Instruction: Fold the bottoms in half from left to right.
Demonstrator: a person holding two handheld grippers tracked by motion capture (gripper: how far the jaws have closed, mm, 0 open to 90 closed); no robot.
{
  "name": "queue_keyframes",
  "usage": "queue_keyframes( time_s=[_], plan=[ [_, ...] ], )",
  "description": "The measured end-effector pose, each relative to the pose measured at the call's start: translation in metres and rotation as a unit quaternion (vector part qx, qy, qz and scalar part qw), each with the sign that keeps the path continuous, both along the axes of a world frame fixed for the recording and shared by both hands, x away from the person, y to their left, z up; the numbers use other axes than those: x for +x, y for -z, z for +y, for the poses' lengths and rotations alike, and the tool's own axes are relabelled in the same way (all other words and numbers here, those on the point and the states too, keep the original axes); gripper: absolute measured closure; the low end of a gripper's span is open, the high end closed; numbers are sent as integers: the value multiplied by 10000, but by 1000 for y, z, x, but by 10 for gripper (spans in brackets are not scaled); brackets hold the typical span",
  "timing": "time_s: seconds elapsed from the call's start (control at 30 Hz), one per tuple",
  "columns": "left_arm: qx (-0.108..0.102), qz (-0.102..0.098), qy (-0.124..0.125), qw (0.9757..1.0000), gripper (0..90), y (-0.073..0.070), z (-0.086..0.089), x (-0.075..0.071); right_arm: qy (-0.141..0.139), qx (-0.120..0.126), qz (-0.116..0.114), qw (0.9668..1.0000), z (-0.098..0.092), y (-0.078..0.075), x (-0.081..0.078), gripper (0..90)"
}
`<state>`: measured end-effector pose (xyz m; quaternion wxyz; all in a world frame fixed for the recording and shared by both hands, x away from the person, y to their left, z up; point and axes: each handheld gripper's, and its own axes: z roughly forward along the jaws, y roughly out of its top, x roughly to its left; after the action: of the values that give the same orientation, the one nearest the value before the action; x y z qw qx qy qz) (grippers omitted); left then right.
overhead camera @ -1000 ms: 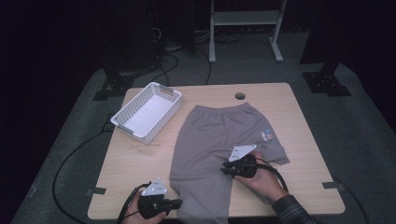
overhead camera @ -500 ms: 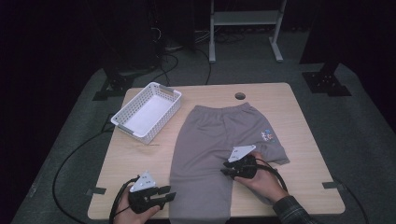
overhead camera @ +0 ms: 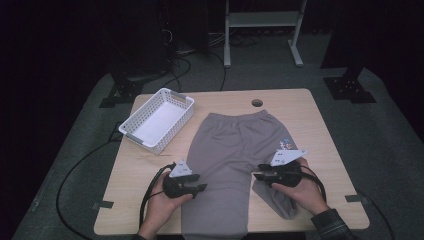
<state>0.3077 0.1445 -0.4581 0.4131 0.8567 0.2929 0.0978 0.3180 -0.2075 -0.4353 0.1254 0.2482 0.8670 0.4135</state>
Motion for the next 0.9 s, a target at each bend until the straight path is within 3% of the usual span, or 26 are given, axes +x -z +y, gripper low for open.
queue_keyframes(
  time_s=[0.2, 0.3, 0.37, 0.47, 0.57, 0.6, 0.73, 0.9],
  plan=[
    [130, -17, 15, 9999, 505, 14, -14, 23, 355, -51, 5, 9994, -36, 2, -1, 591],
    [307, -54, 62, 9995, 498, 18, -18, 28, 556, -98, 28, 9984, -53, 5, -3, 577],
    [298, -94, 51, 9995, 492, 19, -18, 29, 665, -68, 94, 9977, -64, 7, -4, 560],
    [362, -214, 69, 9991, 490, 20, -19, 29, 724, 0, 270, 9970, -68, 12, -3, 533],
    [392, -252, 61, 9989, 485, 20, -20, 28, 725, -185, 428, 9963, -64, 23, 0, 523],
    [393, -256, 61, 9989, 485, 20, -20, 28, 723, -202, 464, 9961, -64, 26, 0, 553],
    [285, -336, 38, 9990, 482, 23, -18, 27, 738, -307, 676, 9945, -68, 29, -6, 847],
    [258, -349, 30, 9991, 483, 23, -18, 26, 555, -113, 1046, 9929, -70, 23, -22, 889]
  ],
)
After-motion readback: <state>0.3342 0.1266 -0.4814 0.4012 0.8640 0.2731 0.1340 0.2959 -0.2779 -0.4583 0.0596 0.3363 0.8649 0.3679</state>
